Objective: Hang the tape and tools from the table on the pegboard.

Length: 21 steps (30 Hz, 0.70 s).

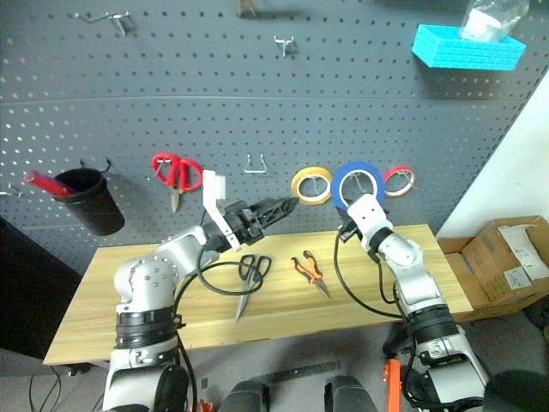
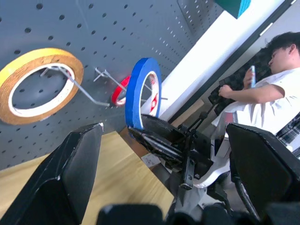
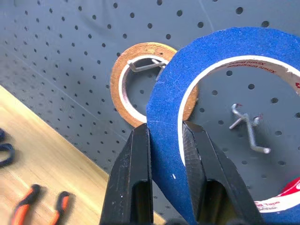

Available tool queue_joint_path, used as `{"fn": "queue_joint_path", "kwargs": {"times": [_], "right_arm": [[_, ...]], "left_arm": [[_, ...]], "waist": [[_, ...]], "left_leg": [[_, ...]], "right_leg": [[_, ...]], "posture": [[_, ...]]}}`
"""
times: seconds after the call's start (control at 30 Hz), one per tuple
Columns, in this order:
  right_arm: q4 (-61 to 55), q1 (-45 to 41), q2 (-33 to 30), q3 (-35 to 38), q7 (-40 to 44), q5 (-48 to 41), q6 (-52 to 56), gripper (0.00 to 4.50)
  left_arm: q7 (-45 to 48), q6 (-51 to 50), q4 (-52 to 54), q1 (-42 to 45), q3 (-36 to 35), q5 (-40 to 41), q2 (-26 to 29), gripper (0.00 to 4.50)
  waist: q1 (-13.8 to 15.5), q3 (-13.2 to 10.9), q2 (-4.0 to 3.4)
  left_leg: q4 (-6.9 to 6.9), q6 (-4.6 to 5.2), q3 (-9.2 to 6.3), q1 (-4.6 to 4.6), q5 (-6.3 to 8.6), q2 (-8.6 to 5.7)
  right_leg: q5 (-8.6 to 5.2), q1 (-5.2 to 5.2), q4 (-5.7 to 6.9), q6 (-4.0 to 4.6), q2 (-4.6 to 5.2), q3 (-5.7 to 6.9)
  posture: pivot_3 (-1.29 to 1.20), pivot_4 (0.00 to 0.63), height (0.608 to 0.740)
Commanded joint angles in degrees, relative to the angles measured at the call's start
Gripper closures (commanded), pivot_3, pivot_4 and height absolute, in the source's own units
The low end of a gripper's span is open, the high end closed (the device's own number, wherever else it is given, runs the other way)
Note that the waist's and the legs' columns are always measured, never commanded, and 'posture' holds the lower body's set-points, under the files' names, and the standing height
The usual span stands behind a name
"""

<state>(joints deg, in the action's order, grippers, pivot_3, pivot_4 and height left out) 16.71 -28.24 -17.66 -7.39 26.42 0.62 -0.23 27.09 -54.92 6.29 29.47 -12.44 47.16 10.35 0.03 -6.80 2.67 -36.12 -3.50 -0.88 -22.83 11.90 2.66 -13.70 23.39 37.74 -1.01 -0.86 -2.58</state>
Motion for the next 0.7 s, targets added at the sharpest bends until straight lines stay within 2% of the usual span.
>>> {"fn": "queue_joint_path", "kwargs": {"times": [0.03, 0.1, 0.13, 0.43, 0.47, 0.6, 0.7], "right_arm": [[-0.4, -2.1, 0.1, 1.3, 0.6, -1.1, 1.3, 3.97], [-0.3, -2.3, 0.2, 1.5, 0.6, -1.1, 1.8, 3.26], [-0.3, -2.4, 0.3, 1.6, 0.6, -1.1, 2.0, 3.13], [-2.5, 0.1, 0.0, 1.9, -1.2, -0.4, 4.2, 0.21], [-3.5, 0.8, 0.1, 1.9, -1.7, -0.3, 4.9, 0.03], [-9.2, 5.9, 0.5, 0.3, -3.0, 1.0, 11.6, 0.03], [-14.2, 10.1, 1.9, -1.8, -2.8, 0.4, 22.6, 0.03]], "left_arm": [[0.4, 2.3, 0.1, 1.2, 1.1, -0.1, -0.5, 0.0], [0.5, 2.7, -0.3, 1.6, 1.4, -0.1, -0.4, 0.0], [0.6, 2.9, -0.4, 1.7, 1.5, -0.1, -0.4, 0.0], [0.1, 3.5, 0.0, 1.1, 2.1, 0.3, -0.7, 0.0], [-0.2, 3.4, 0.2, 0.9, 2.1, 0.5, -0.8, 0.0], [-1.8, 3.1, 1.6, -1.4, 2.0, 0.4, -0.9, 0.0], [-3.0, 5.0, 2.6, -7.3, 4.2, -4.3, 0.9, 0.0]], "waist": [[0.0, 0.1, -0.14], [0.0, 0.2, -0.18], [0.0, 0.2, -0.18], [0.0, 0.5, -0.18], [0.0, 0.5, -0.19], [0.0, 0.7, -0.2], [0.0, 1.4, -0.32]], "left_leg": [[-0.02, 0.0, 0.01, 0.0, 0.0, -0.01], [-0.07, 0.0, 0.02, 0.01, -0.01, -0.03], [-0.08, 0.01, 0.01, 0.02, -0.02, -0.04], [-0.12, 0.04, 0.01, 0.06, -0.05, -0.04], [-0.12, 0.04, 0.01, 0.05, -0.05, -0.04], [-0.12, 0.04, 0.0, 0.05, -0.04, -0.04], [-0.08, 0.05, 0.01, 0.06, -0.04, -0.04]], "right_leg": [[0.0, 0.0, 0.01, 0.0, 0.0, -0.01], [0.0, -0.01, 0.04, -0.01, 0.01, -0.03], [0.0, -0.01, 0.07, -0.01, 0.01, -0.04], [0.0, -0.01, 0.19, 0.0, 0.0, -0.05], [0.0, -0.01, 0.19, 0.0, 0.0, -0.05], [0.0, -0.01, 0.19, 0.0, 0.0, -0.06], [-0.01, -0.01, 0.17, 0.01, 0.0, -0.07]], "posture": [[0.13, 0.0, 0.74], [0.13, 0.0, 0.74], [0.13, 0.0, 0.74], [0.13, 0.0, 0.74], [0.12, 0.0, 0.74], [0.12, 0.0, 0.74], [0.12, 0.012, 0.74]]}}
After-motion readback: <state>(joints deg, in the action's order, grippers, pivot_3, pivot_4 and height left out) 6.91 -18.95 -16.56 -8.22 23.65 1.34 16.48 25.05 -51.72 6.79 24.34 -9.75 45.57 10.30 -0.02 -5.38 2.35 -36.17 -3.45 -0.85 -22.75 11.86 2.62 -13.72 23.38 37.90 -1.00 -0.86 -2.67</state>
